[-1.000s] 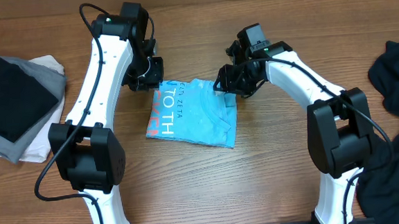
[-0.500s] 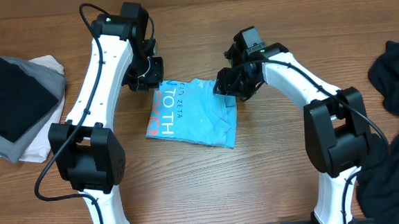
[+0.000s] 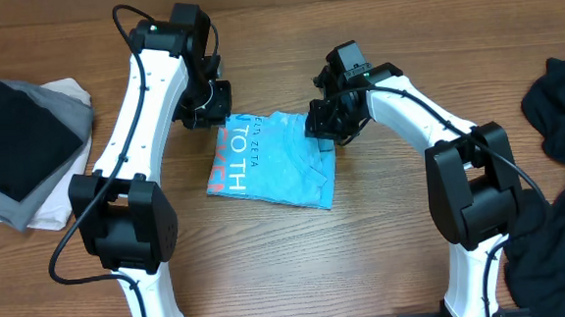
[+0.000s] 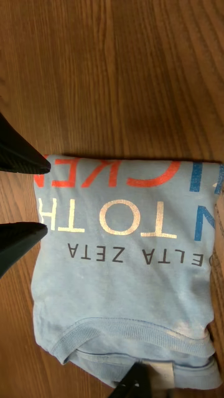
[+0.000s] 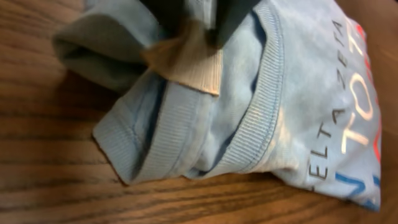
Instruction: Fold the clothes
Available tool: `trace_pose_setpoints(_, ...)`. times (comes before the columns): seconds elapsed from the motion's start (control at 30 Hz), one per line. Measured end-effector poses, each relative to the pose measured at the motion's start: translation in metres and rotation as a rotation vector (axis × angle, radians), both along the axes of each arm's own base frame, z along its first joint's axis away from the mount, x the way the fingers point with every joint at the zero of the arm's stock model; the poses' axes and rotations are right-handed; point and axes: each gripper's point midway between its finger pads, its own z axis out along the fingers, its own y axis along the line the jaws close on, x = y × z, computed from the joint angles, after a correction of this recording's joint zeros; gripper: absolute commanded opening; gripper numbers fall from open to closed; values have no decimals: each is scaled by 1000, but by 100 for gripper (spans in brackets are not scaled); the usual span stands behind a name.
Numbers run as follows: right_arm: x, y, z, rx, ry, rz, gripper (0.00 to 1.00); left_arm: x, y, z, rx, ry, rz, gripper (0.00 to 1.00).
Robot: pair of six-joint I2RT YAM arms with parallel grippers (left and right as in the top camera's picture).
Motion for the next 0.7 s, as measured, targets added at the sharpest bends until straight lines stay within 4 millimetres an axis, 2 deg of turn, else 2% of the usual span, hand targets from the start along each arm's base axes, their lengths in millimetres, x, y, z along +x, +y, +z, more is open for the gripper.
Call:
trace_pose_setpoints(0.2,-5,6,3,41,24,13,4,0,0,0,0,0,0,30)
trace_pose_setpoints(0.33,-29,5,5,68,146,4,4,0,0,0,0,0,0,30)
trace_pose_setpoints(0.47,-57,-22,5,-58,294,-90,4,0,0,0,0,0,0,30)
trace_pose_setpoints(0.6,-65,-47,3,-197,308,-131,4,0,0,0,0,0,0,31)
trace_pose_setpoints(0.7,-63,-61,-1,-281,289,-150,4,0,0,0,0,0,0,36)
